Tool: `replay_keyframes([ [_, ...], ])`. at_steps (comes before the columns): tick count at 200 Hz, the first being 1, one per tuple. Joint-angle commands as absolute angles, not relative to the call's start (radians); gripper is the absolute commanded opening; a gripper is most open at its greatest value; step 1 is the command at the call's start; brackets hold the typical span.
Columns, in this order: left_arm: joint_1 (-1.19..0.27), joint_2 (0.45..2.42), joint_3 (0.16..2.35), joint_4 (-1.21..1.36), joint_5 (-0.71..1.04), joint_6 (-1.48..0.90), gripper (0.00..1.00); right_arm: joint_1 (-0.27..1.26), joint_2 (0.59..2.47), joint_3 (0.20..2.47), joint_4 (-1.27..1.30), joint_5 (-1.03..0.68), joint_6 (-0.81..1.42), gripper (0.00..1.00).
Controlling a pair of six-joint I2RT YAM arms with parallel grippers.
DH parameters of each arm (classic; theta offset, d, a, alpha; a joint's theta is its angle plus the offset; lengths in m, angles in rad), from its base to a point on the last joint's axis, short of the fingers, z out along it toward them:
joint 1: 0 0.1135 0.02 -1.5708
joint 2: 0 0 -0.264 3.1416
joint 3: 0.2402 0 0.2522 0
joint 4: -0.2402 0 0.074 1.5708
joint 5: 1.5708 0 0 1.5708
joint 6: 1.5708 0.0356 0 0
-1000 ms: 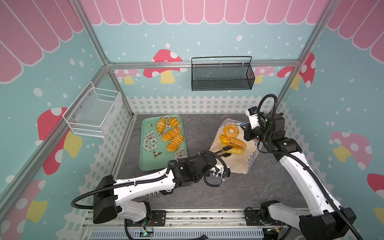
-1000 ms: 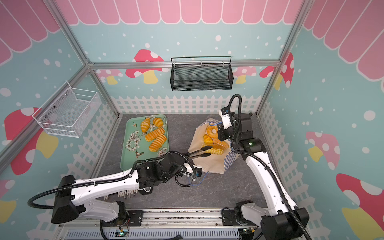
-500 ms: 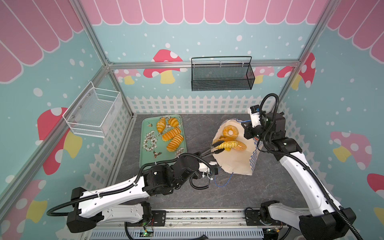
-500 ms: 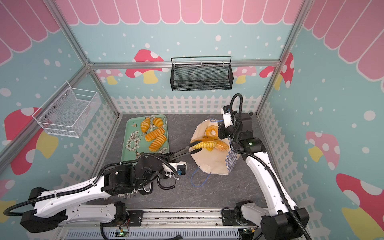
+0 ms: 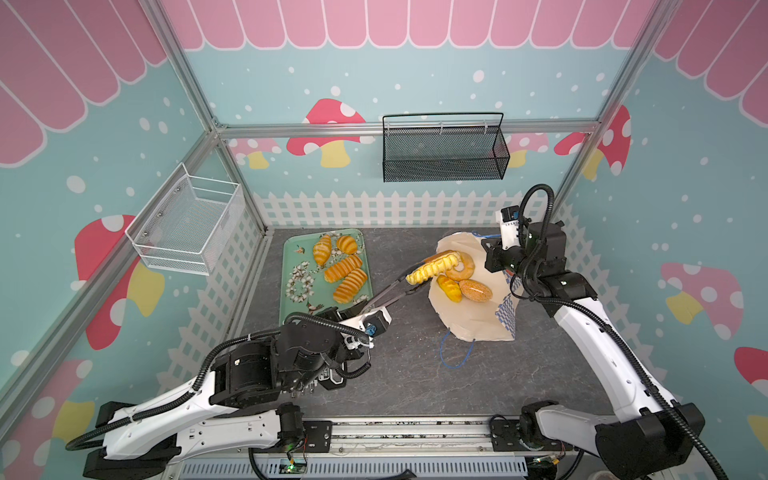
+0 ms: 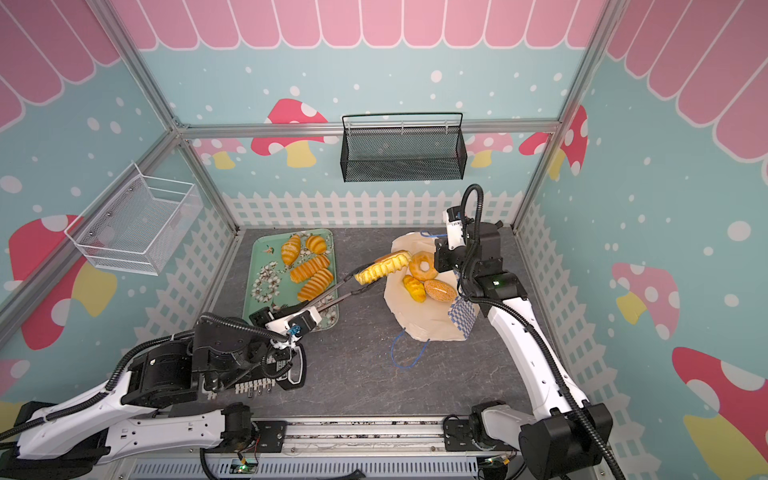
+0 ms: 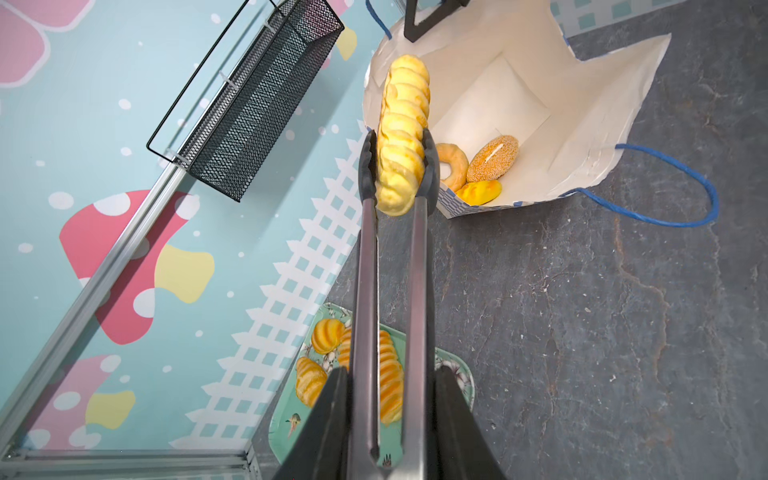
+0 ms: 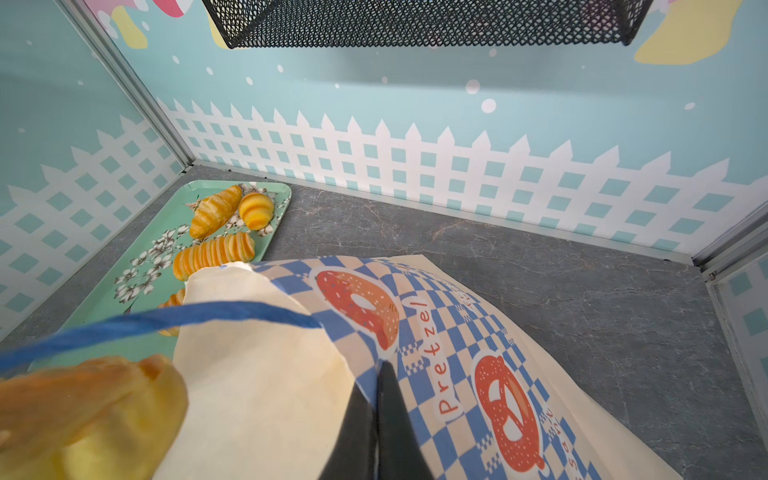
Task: Take the fake bread out of the paper bag
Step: 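Lift the ridged yellow bread out of the bag with the left gripper's tongs, then carry the ridged bread over the green tray and lower it with the left gripper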
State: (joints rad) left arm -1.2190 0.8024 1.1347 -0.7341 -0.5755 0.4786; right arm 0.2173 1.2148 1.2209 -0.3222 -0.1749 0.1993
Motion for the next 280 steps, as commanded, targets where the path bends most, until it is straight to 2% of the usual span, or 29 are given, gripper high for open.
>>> replay_keyframes([
  [1, -1.222, 0.755, 1.167, -0.734, -0.567, 0.319, 0.0, 0.222, 1.218, 1.233, -0.279, -0.181, 0.218, 0.0],
  [51, -1.18, 0.69, 1.164, -0.798, -0.605, 0.098, 0.0, 0.223, 1.197, 1.215, -0.263, -0.148, 0.216, 0.0],
  [99, -0.973, 0.709, 1.146, -0.876, -0.442, -0.071, 0.0, 0.223, 1.164, 1.205, -0.26, -0.135, 0.22, 0.0],
  [124, -0.847, 0.759, 1.149, -0.936, -0.327, -0.151, 0.0, 0.222, 1.135, 1.201, -0.281, -0.112, 0.208, 0.0],
  [194, -0.392, 0.896, 1.089, -1.017, 0.221, -0.227, 0.0, 0.222, 1.08, 1.183, -0.302, -0.083, 0.183, 0.0],
  [251, -0.178, 0.951, 1.048, -1.014, 0.414, -0.293, 0.0, 0.222, 1.072, 1.18, -0.304, -0.071, 0.173, 0.0],
  [280, -0.095, 0.943, 0.993, -1.011, 0.439, -0.342, 0.0, 0.223, 1.071, 1.177, -0.304, -0.065, 0.167, 0.0],
])
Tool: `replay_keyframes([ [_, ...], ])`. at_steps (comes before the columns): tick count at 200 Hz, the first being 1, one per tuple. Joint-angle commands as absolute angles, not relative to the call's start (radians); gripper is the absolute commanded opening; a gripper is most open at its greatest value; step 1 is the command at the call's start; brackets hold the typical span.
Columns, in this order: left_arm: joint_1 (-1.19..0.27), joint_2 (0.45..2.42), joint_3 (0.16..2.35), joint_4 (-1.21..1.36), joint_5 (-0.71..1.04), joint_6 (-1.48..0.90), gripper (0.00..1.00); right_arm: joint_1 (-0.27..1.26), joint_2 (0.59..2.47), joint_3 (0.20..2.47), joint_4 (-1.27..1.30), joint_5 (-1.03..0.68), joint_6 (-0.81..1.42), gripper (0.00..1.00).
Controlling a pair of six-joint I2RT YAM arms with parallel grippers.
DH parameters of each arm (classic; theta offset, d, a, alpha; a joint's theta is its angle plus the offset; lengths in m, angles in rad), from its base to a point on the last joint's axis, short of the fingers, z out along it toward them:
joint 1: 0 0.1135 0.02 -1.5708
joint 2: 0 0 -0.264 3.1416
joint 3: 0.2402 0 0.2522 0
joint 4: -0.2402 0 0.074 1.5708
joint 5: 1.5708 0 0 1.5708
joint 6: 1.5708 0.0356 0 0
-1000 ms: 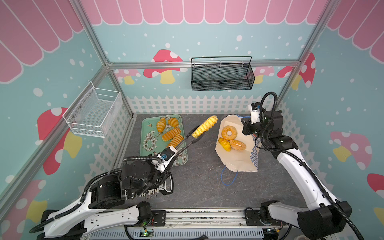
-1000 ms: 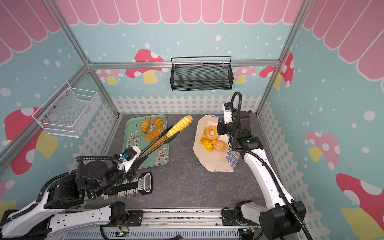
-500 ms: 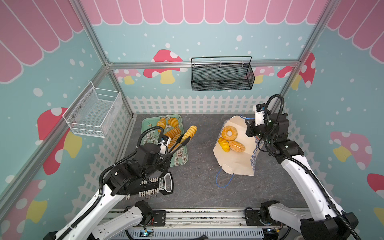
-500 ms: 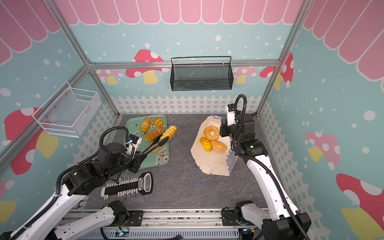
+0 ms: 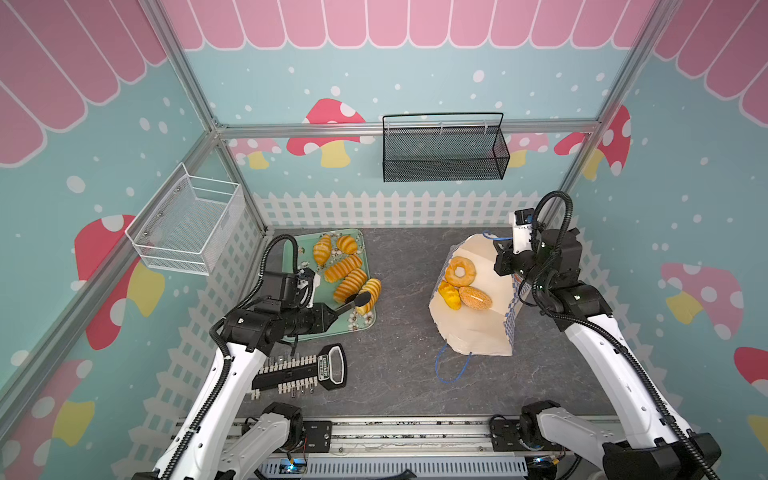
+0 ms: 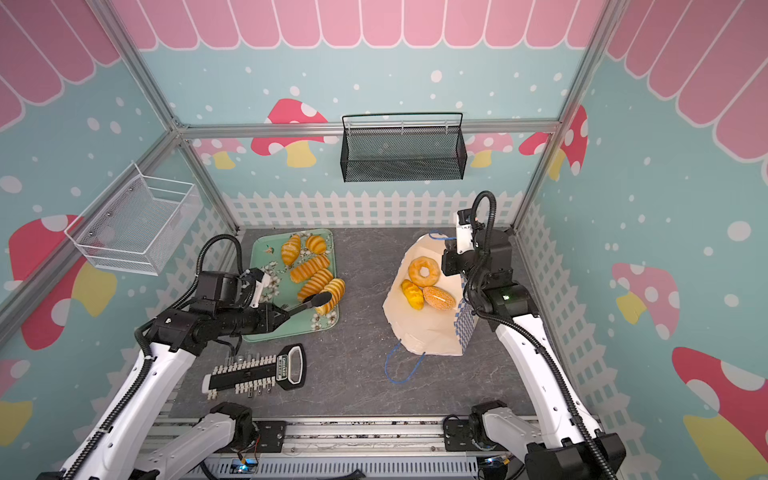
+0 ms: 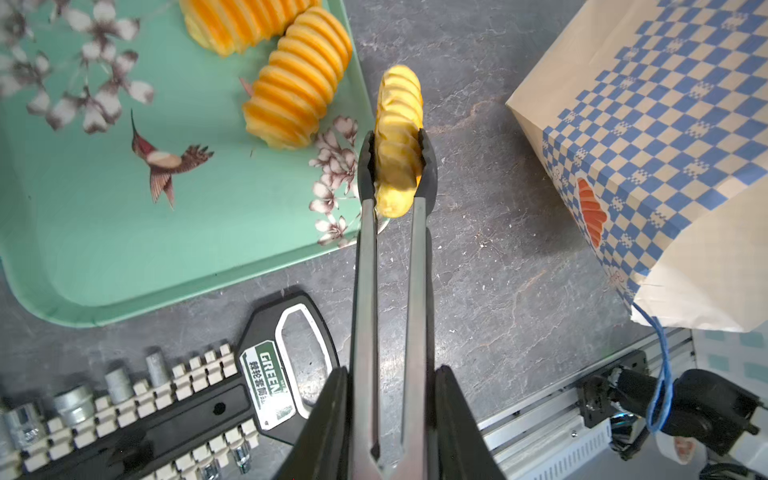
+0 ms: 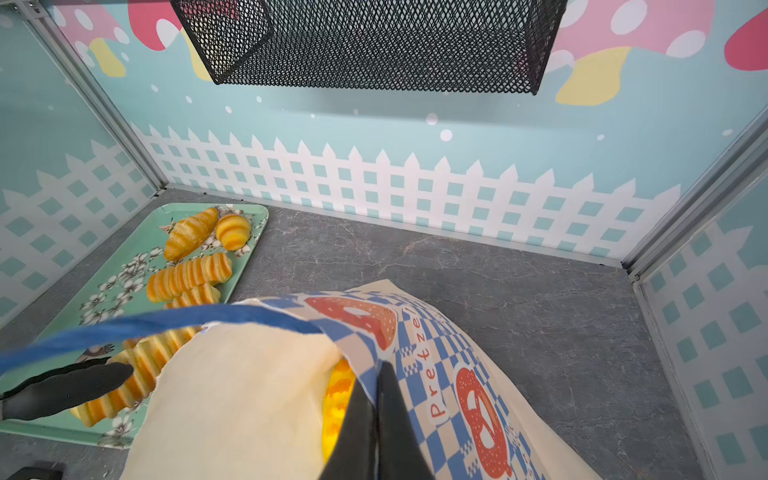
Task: Take the fake bread out of the paper bag
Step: 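Carry the ridged bread over the green tray and lower it with the left gripper, then open the tongs to release the ridged bread onto the tray with the left gripper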
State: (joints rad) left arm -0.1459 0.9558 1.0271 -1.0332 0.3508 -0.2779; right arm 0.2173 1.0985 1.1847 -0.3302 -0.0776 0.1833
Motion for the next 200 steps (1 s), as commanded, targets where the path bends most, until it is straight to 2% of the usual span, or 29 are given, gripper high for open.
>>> replay_keyframes([
  [1, -0.093, 0.942, 0.991, -1.011, 0.44, -0.343, 0.0, 0.223, 1.071, 1.177, -0.304, -0.065, 0.168, 0.0],
  [53, 0.005, 0.922, 0.897, -0.978, 0.442, -0.409, 0.0, 0.222, 1.077, 1.173, -0.298, -0.061, 0.156, 0.0],
  [200, 0.176, 0.976, 0.879, -1.059, 0.53, -0.341, 0.0, 0.222, 1.082, 1.186, -0.298, -0.071, 0.15, 0.0],
])
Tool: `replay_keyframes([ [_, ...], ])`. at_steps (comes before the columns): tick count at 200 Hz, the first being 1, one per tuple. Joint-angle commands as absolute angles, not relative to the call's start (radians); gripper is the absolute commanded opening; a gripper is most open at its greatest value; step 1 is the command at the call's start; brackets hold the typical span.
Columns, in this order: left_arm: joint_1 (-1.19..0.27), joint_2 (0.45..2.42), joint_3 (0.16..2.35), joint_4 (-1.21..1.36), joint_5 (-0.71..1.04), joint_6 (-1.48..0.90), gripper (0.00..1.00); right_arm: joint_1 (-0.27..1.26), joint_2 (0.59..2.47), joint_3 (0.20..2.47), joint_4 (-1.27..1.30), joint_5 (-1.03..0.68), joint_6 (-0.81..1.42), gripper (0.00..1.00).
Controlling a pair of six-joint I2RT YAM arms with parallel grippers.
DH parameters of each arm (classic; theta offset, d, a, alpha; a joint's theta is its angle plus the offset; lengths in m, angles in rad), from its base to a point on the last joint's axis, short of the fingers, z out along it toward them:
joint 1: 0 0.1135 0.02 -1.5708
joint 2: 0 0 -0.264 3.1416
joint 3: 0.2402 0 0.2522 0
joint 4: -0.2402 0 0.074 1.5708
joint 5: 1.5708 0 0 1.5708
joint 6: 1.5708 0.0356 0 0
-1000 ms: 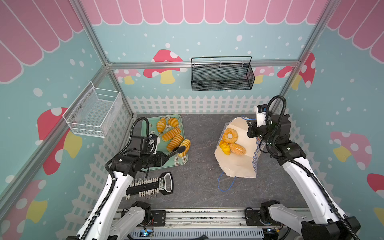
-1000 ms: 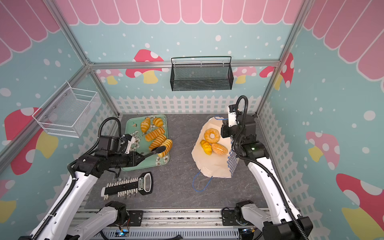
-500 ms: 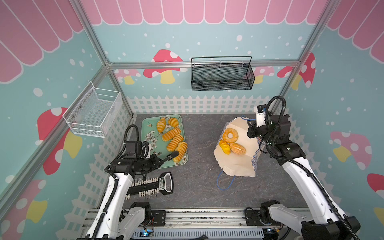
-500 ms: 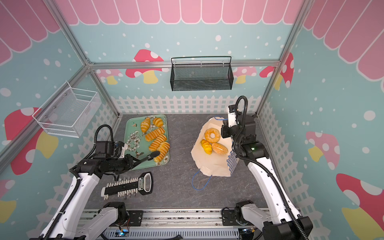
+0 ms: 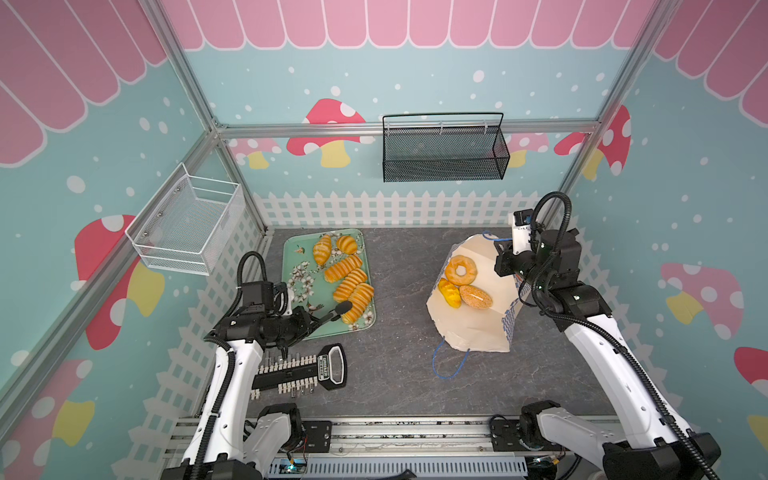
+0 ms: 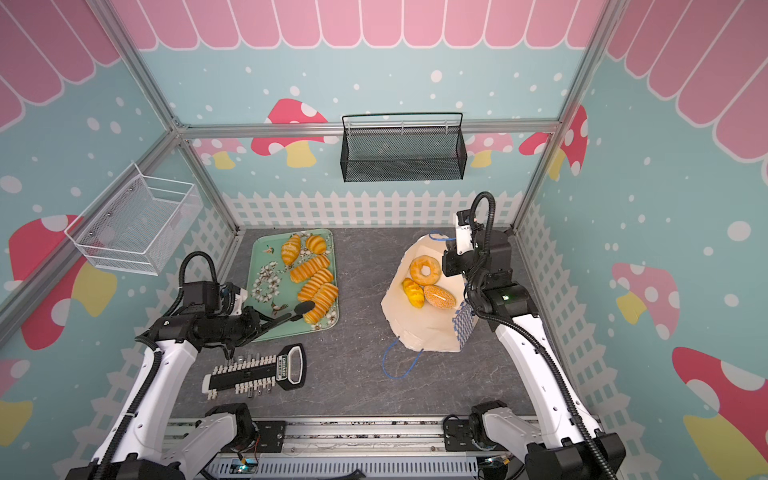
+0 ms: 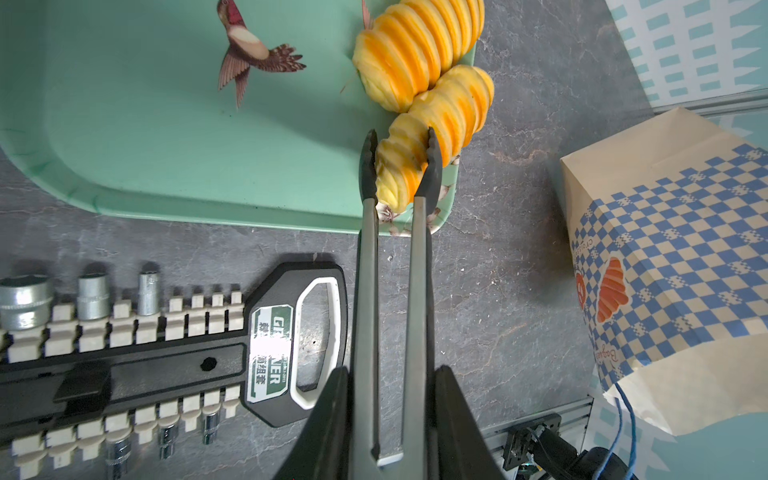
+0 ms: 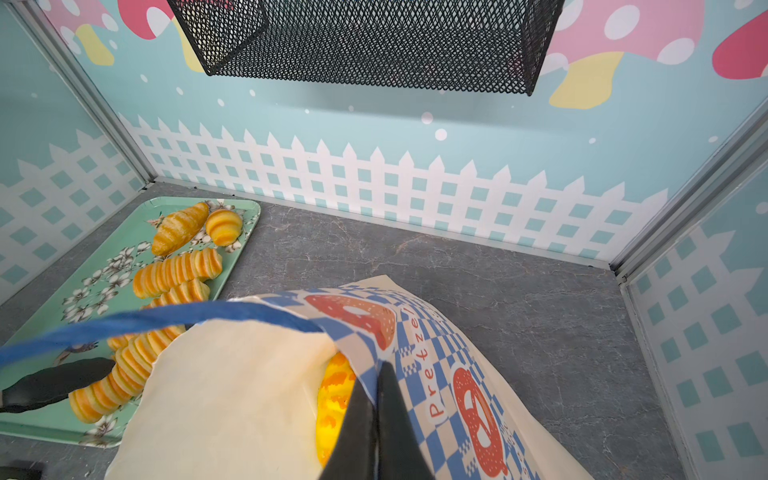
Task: Take the fake bread out of the paper bag
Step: 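Open the tongs to release the ridged bread onto the tray with the left gripper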
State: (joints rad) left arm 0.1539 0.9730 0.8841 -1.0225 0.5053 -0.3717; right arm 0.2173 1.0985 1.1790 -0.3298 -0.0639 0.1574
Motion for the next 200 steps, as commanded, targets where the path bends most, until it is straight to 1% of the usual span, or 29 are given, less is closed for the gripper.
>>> replay_keyframes([
  [1, 0.178, 0.976, 0.88, -1.061, 0.53, -0.339, 0.0, 0.222, 1.083, 1.186, -0.297, -0.071, 0.15, 0.0],
  [36, 0.208, 0.985, 0.943, -1.109, 0.496, -0.297, 0.0, 0.223, 1.086, 1.186, -0.293, -0.082, 0.153, 0.0],
  [105, 0.206, 1.037, 1.055, -1.229, 0.451, -0.178, 0.0, 0.222, 1.094, 1.198, -0.292, -0.091, 0.14, 0.0],
  [200, 0.198, 1.083, 1.154, -1.259, 0.612, -0.146, 0.0, 0.223, 1.077, 1.178, -0.281, -0.126, 0.141, 0.0],
])
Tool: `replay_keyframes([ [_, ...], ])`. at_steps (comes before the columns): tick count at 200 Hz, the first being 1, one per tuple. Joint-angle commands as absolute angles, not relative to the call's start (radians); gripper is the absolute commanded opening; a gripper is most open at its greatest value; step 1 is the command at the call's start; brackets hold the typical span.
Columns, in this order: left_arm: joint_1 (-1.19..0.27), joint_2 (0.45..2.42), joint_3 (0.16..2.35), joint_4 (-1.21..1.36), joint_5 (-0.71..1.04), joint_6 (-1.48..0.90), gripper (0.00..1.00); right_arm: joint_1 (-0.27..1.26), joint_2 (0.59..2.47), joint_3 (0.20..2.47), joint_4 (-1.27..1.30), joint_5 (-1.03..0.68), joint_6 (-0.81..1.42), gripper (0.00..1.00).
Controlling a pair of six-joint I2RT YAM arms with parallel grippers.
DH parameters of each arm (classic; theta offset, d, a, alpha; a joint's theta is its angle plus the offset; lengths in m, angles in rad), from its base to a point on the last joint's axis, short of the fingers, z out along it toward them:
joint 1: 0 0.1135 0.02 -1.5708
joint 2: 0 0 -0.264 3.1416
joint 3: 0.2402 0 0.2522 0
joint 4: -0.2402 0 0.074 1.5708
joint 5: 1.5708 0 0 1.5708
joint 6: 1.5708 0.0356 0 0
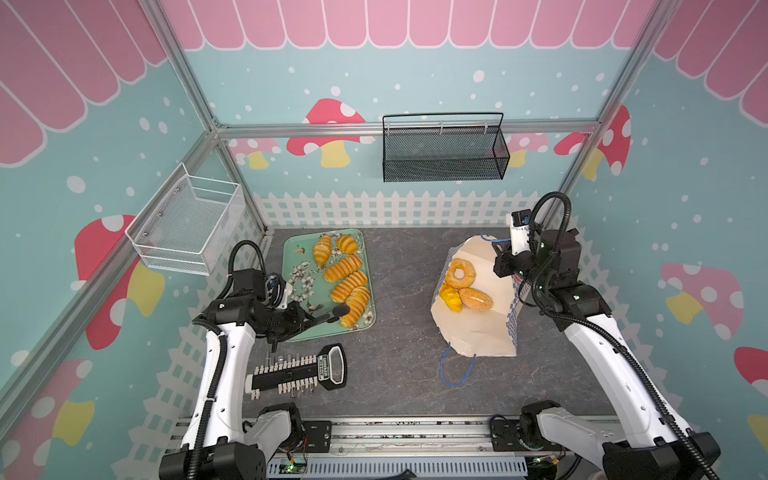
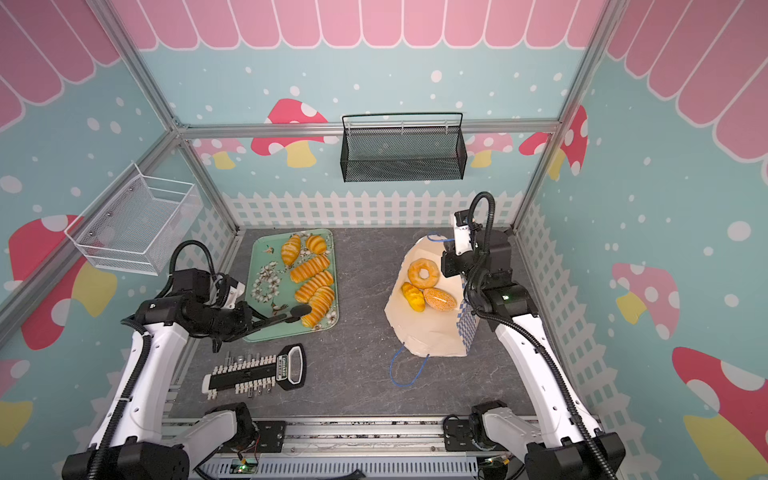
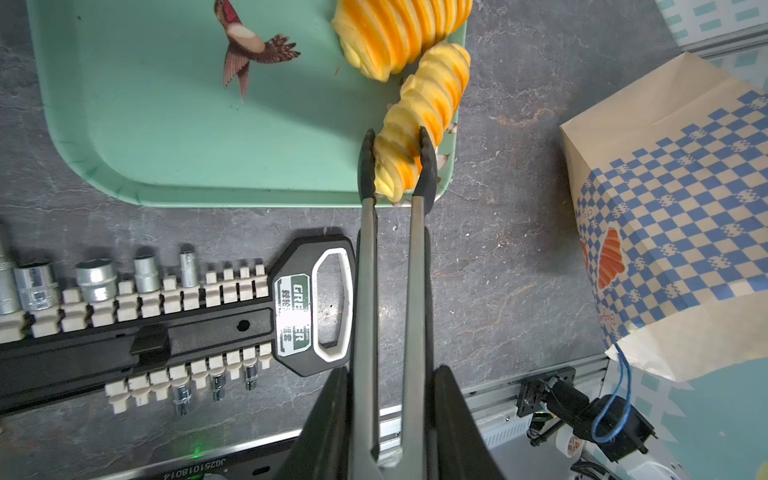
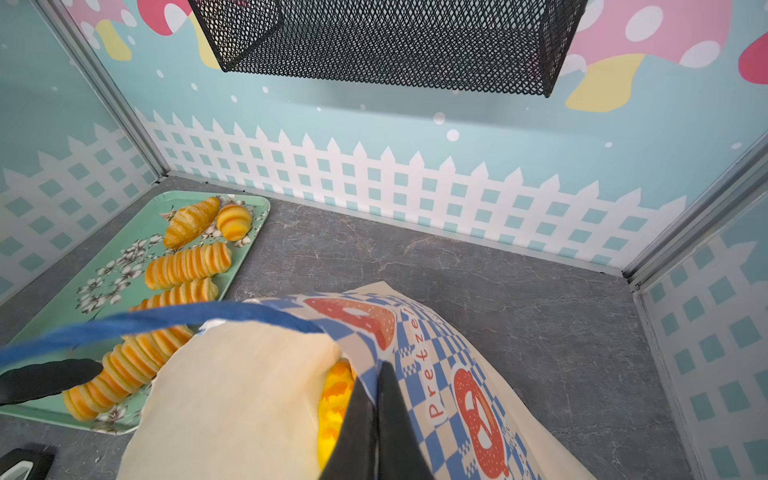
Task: Take the fake bread out of the paper bag
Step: 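Open the tongs to release the ridged bread onto the tray with the left gripper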
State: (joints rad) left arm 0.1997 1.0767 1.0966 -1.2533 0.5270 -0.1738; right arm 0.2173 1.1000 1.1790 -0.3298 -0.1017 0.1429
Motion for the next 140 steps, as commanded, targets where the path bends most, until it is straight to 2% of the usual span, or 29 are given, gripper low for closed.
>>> replay_keyframes([
  [1, 0.198, 1.084, 1.155, -1.259, 0.613, -0.145, 0.0, 0.223, 1.076, 1.178, -0.281, -0.127, 0.142, 0.0],
  [64, 0.197, 1.088, 1.15, -1.291, 0.594, -0.124, 0.0, 0.222, 1.067, 1.174, -0.285, -0.139, 0.143, 0.0],
  [102, 0.197, 1.085, 1.125, -1.312, 0.478, -0.122, 0.0, 0.222, 1.074, 1.172, -0.28, -0.15, 0.147, 0.0],
  [140, 0.198, 1.114, 1.129, -1.256, 0.439, -0.106, 0.0, 0.223, 1.079, 1.158, -0.247, -0.168, 0.171, 0.0],
])
